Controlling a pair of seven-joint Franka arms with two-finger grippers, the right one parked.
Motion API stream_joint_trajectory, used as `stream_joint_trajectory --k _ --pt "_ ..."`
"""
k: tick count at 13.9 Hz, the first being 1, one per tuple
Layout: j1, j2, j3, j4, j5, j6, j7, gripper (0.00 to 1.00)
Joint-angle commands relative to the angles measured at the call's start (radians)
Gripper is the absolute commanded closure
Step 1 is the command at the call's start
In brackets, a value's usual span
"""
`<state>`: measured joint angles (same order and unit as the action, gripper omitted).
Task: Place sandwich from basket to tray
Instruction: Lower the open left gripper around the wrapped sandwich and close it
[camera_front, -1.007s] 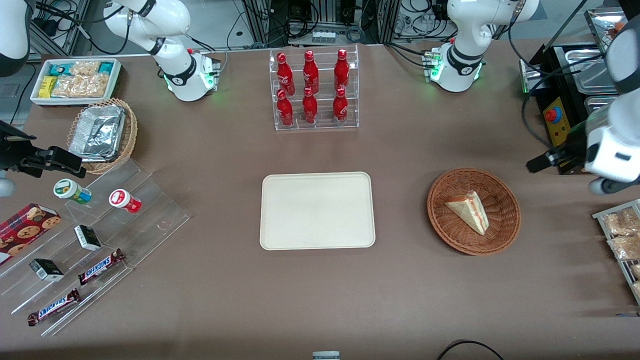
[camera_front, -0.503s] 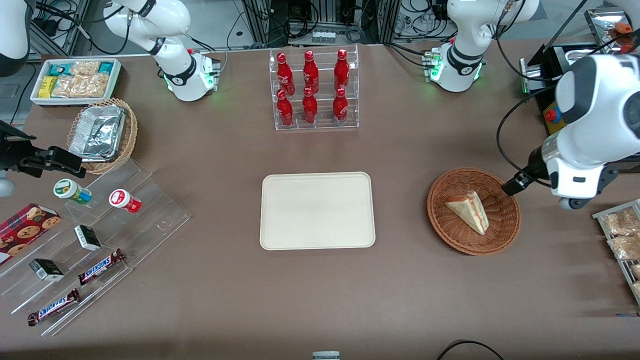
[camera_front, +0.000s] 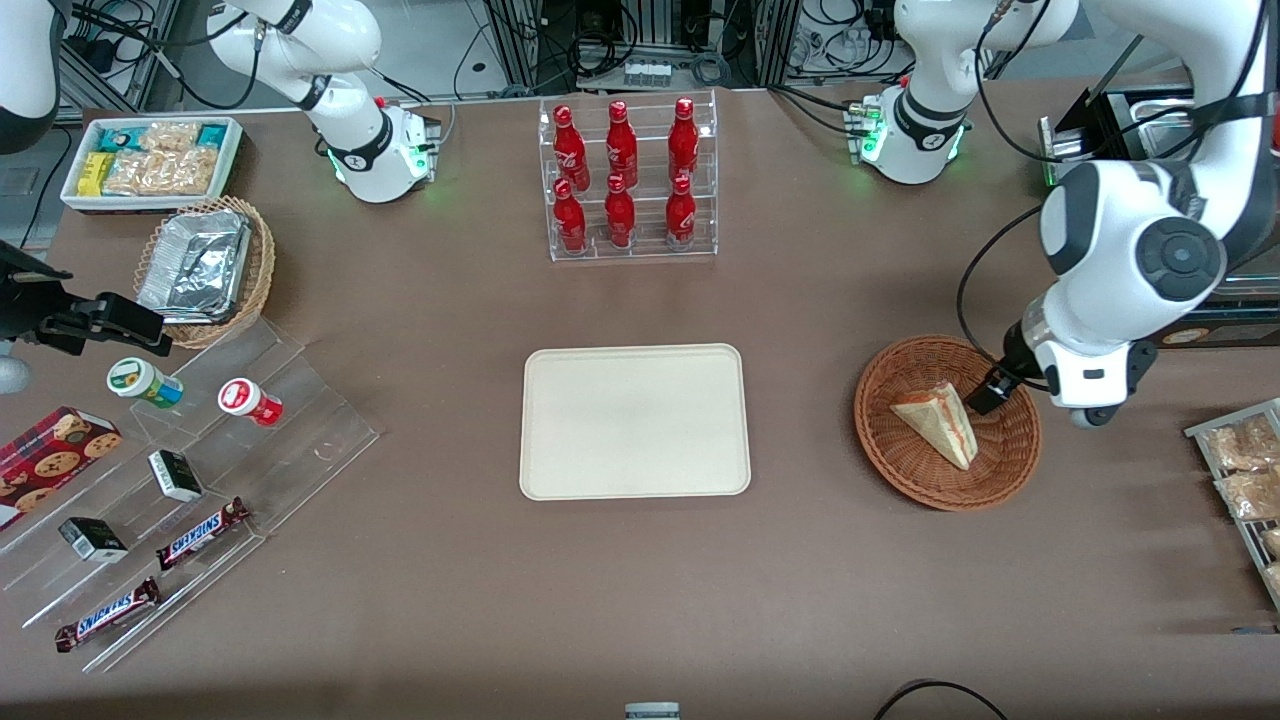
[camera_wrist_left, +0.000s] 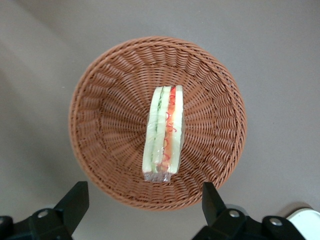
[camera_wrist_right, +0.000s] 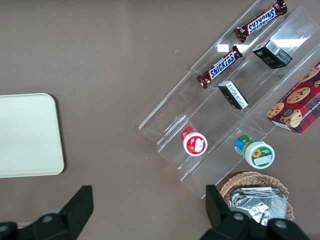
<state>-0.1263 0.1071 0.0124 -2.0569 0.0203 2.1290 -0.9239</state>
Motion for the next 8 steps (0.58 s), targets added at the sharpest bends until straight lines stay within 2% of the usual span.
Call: stream_joint_trajectory --k 1,8 --pt "-0.010 -0.020 0.000 -0.106 0.003 0.132 -0.024 0.00" --pt "-0.033 0.063 0.000 -0.141 0.003 0.296 -0.058 0.00"
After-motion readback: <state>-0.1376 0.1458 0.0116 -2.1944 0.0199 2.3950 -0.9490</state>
